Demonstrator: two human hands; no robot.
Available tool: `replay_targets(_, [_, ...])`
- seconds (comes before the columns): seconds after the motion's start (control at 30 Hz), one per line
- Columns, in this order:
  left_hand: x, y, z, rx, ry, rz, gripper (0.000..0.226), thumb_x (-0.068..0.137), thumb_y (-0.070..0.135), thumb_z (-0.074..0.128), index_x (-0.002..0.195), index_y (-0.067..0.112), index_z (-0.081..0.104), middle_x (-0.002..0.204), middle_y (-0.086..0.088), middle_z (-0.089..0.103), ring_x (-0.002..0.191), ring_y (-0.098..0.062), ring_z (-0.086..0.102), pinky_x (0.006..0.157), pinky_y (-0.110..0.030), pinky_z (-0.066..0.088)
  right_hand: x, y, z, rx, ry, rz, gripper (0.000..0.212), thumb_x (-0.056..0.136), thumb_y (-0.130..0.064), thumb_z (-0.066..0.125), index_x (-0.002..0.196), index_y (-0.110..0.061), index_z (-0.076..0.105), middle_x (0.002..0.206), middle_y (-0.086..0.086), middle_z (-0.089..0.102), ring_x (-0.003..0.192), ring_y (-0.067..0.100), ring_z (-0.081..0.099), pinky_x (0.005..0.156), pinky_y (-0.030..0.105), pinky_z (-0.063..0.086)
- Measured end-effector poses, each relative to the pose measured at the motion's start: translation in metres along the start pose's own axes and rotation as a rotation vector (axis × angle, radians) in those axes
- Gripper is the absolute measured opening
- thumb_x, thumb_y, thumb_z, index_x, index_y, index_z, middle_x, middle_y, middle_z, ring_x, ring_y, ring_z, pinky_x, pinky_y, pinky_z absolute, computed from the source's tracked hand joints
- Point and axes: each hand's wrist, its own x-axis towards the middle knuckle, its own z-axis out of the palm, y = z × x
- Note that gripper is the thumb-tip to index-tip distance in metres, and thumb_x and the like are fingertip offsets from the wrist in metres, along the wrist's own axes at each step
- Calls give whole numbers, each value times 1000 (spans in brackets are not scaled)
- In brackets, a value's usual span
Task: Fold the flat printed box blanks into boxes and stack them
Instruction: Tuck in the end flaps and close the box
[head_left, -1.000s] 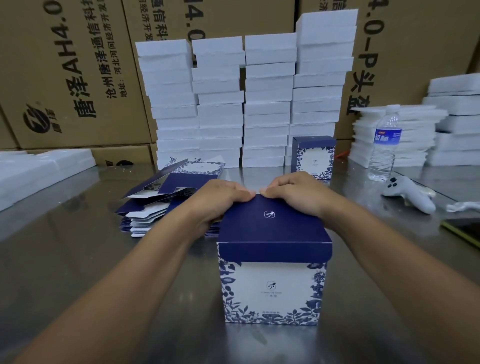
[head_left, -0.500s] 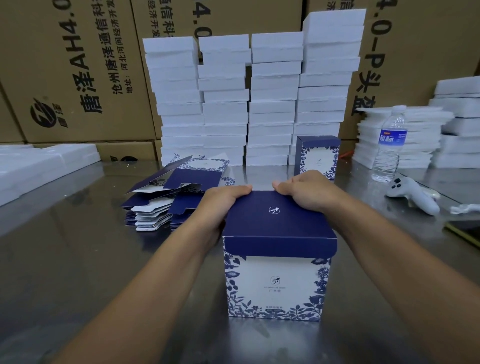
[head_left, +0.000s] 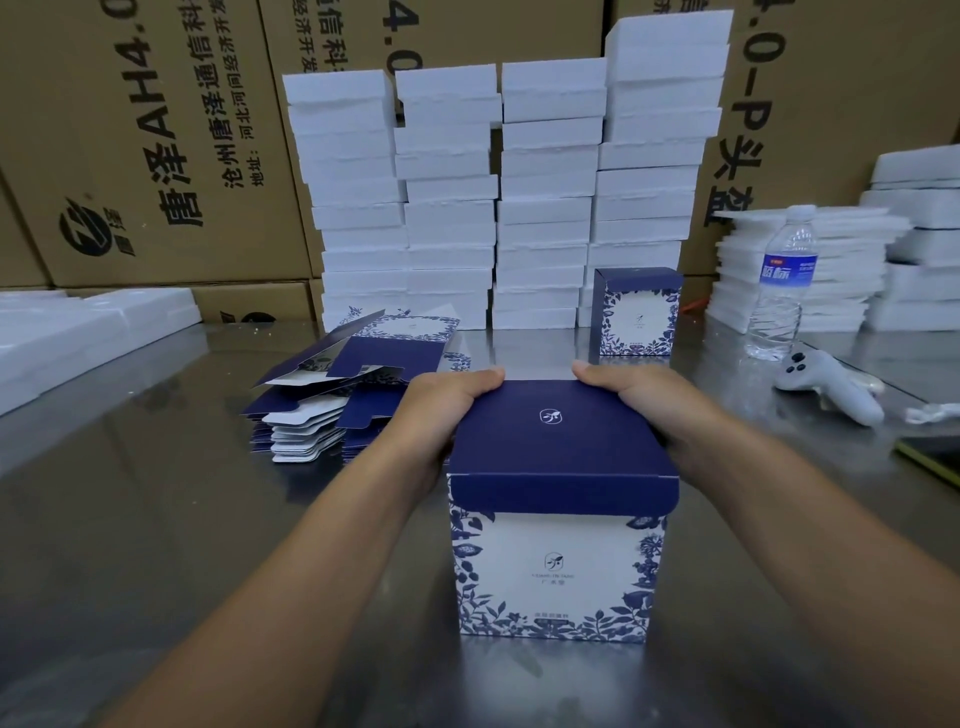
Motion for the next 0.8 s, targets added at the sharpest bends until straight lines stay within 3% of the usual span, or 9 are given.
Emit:
replay_targets(0.07, [2, -1, 0, 5, 23, 20, 17, 85, 23, 68, 76, 9, 67, 51, -1, 66, 39, -12, 59, 39, -15, 45, 2, 1, 1, -7, 36, -20, 16, 82, -23, 71, 80, -8, 66, 71, 8, 69, 62, 20, 62, 67, 32, 52])
replay_targets(0.2, [7, -1, -1, 87, 30, 57, 13, 86, 25, 67, 81, 12, 65, 60, -2, 66, 47, -14, 58, 48, -18, 45, 2, -3, 2, -26, 56, -20, 17, 83, -22, 71, 80, -7, 65, 71, 8, 68, 61, 19, 61, 68, 32, 52])
replay_targets(0.37, [7, -4, -8, 103, -46, 76, 19, 87, 28, 65, 95, 11, 64, 87, -15, 62, 77, -26, 56, 71, -32, 45, 3, -1, 2, -36, 63, -30, 19, 82, -24, 72, 78, -7, 66, 62, 4, 68, 54, 16, 61, 64, 30, 52])
replay_targets(0.47, [7, -6, -12, 96, -65, 112, 19, 88, 28, 63, 95, 10, 62, 88, -14, 58, 79, -25, 54, 66, -29, 47, 3, 0, 2, -23, 70, -31, 18, 81, -26, 72, 76, -9, 66, 57, 1, 68, 52, 16, 61, 64, 30, 52])
replay_targets(0.63, [6, -8, -10, 100, -28, 152, 22, 89, 26, 62, 71, 15, 57, 63, -3, 60, 53, -15, 55, 48, -17, 43, 3, 3, 3, -9, 80, -54, 17, 80, -27, 73, 81, -10, 68, 64, 3, 68, 61, 20, 61, 67, 31, 50])
replay_targets(0.73, [4, -10, -8, 84, -8, 175, 26, 90, 25, 62, 67, 15, 55, 60, -1, 58, 51, -15, 52, 48, -18, 41, 1, 4, 3, -16, 167, -102, 29, 80, -25, 74, 97, -2, 70, 67, 5, 70, 60, 21, 62, 72, 35, 53])
replay_targets(0.8, [2, -12, -8, 67, 0, 186, 27, 91, 26, 61, 66, 15, 56, 62, -3, 58, 54, -16, 52, 51, -21, 40, 0, 7, 3, 0, 238, -130, 38, 83, -23, 71, 109, 4, 64, 67, 5, 69, 53, 17, 61, 66, 32, 54])
